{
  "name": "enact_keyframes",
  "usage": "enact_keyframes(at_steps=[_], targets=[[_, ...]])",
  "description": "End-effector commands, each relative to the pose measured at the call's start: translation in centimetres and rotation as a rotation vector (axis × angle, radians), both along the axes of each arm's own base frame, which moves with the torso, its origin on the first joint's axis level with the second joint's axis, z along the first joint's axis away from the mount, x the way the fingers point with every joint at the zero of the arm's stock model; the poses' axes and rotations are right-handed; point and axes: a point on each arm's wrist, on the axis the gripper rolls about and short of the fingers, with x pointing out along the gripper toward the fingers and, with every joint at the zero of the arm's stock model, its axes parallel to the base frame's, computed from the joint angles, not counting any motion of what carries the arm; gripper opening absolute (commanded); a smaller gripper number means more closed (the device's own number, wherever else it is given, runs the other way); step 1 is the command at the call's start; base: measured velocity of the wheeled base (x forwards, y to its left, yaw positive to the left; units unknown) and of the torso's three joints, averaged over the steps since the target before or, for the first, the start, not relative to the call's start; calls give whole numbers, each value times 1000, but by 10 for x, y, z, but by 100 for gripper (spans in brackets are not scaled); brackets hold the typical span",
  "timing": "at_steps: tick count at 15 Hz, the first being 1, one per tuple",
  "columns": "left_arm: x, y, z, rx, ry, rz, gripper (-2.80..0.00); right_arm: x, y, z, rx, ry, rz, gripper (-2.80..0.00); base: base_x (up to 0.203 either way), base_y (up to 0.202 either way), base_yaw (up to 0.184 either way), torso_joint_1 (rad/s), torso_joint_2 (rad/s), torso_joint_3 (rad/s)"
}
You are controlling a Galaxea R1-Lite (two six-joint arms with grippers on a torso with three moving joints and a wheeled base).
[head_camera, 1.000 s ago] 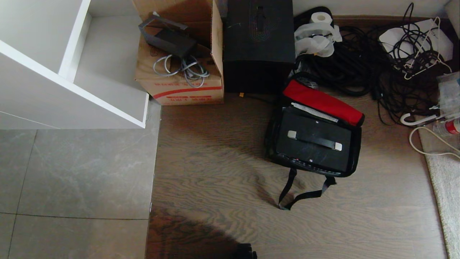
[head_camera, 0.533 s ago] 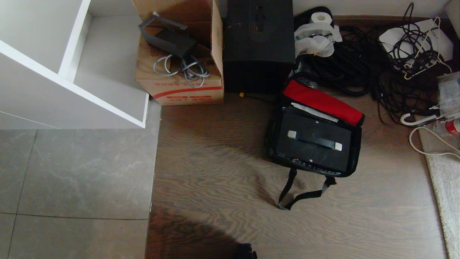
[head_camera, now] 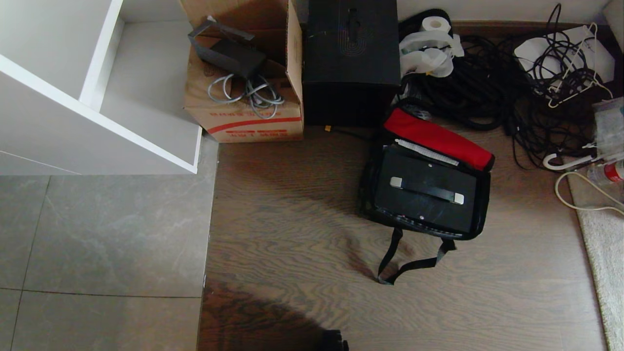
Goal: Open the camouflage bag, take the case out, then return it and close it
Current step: Grip the handle
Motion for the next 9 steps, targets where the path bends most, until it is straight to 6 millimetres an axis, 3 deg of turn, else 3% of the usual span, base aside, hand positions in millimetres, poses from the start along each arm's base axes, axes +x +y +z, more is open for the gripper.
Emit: enact_keyframes(at_steps=[1, 9], targets=[[1, 0, -2, -1, 8, 1, -280, 0, 0, 0, 0, 2, 1, -280, 0, 0, 0, 0, 0, 0], [1, 0, -2, -1, 8, 2, -280, 0, 0, 0, 0, 2, 1, -280, 0, 0, 0, 0, 0, 0]])
